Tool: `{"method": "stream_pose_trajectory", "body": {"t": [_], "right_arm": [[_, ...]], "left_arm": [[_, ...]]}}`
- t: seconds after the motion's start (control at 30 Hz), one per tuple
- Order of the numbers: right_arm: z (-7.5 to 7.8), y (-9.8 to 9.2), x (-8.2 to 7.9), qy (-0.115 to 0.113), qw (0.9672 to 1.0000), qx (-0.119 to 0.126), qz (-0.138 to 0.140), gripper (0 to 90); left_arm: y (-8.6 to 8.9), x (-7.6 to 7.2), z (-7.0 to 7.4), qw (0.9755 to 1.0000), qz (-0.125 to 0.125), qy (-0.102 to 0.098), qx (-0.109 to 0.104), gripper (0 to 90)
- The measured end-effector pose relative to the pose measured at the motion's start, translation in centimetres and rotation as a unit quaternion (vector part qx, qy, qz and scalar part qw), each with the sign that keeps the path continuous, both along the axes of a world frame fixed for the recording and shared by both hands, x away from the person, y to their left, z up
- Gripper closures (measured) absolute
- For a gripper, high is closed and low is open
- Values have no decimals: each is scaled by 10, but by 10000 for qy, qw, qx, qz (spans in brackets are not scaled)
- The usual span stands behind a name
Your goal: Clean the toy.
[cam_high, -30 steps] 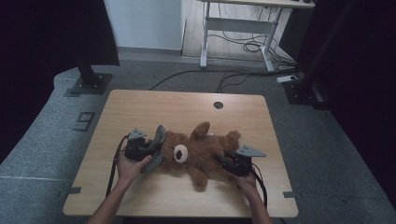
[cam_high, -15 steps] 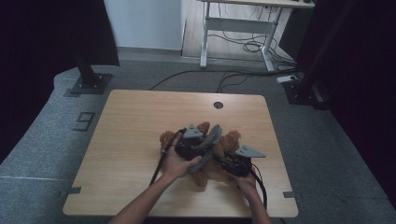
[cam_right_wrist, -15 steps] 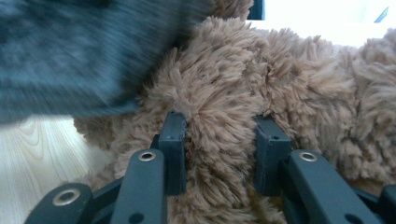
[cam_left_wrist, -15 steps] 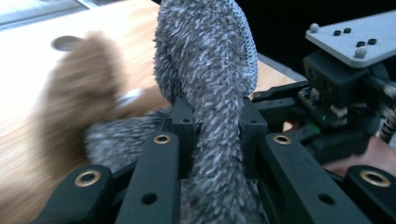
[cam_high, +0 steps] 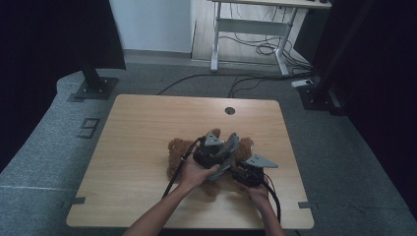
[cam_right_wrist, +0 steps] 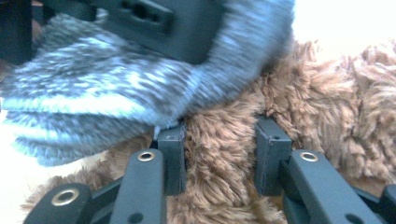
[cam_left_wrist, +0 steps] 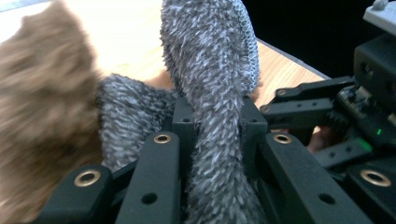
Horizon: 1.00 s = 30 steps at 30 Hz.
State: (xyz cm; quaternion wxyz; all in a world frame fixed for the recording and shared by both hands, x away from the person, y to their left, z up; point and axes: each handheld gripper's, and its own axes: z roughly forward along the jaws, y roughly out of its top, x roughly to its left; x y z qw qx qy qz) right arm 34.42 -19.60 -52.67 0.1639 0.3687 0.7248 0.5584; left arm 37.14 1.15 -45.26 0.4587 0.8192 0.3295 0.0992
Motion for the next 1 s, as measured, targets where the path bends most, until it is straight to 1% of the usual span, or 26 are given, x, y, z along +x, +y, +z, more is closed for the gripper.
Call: {"method": "stream_pose_trajectory", "body": {"t": [0.03,0.07,0.1,0.13,0.17,0.27,0.3,0.33,0.37,0.4,0.43,0.47,0.6,0.67,0.7,0.73,0.8,0.83,0.87,0.9,0.93,0.97,1.0], "right_arm": [[0,-1,0,24,10000,32,1,622],[0,-1,0,24,10000,32,1,622],[0,-1,0,36,10000,49,1,621],[-1,-2,1,48,9999,93,12,622],[-1,-2,1,48,9999,93,12,622],[-1,-3,1,74,9998,160,45,621],[-1,-4,1,76,9998,168,64,619],[-2,-4,1,67,9998,178,110,610],[-2,-4,1,67,9998,178,110,610],[-1,-3,0,61,9997,192,143,592],[-1,-3,0,61,9997,192,143,592],[-1,-4,0,56,9997,178,183,565],[0,-7,0,52,9995,207,252,521],[0,-11,0,131,9991,271,286,483],[1,-14,0,216,9991,193,321,422],[1,-14,0,216,9991,193,321,422],[0,-16,-2,317,9989,-32,331,356],[-3,-18,-2,457,9983,-140,332,337],[-3,-18,-2,457,9983,-140,332,337],[-5,-19,-3,466,9981,-171,365,386],[-5,-19,-3,466,9981,-171,365,386],[-5,-18,-4,418,9981,-204,401,432],[-5,-17,-6,351,9981,-248,445,486]], "left_arm": [[9,-1,-1,10000,92,-32,-8,744],[9,-1,-1,10000,92,-32,-8,744],[17,-2,-2,9999,156,-58,16,744],[28,-2,-3,9996,271,-75,61,744],[28,-2,-3,9996,271,-75,61,744],[48,-5,-7,9986,448,-212,197,744],[54,-6,-7,9984,481,-227,190,744],[63,-7,-8,9984,519,-211,124,744],[63,-7,-8,9984,519,-211,124,744],[67,-7,-8,9984,523,-196,92,744],[67,-7,-9,9985,513,-173,58,744],[67,-7,-10,9986,504,-161,50,744],[65,-7,-13,9986,489,-180,76,744],[65,-7,-13,9987,482,-130,21,744],[66,-6,-13,9988,479,-106,0,744],[67,-6,-13,9988,477,-79,-28,744],[67,-6,-13,9988,482,-42,-59,744],[64,-7,-12,9988,478,-37,-75,744],[64,-7,-12,9988,478,-37,-75,743],[59,-9,-9,9990,428,-86,-72,741],[59,-9,-9,9990,428,-86,-72,739],[54,-10,-6,9991,389,-147,-34,739],[46,-12,-2,9993,313,-178,-55,737]]}}
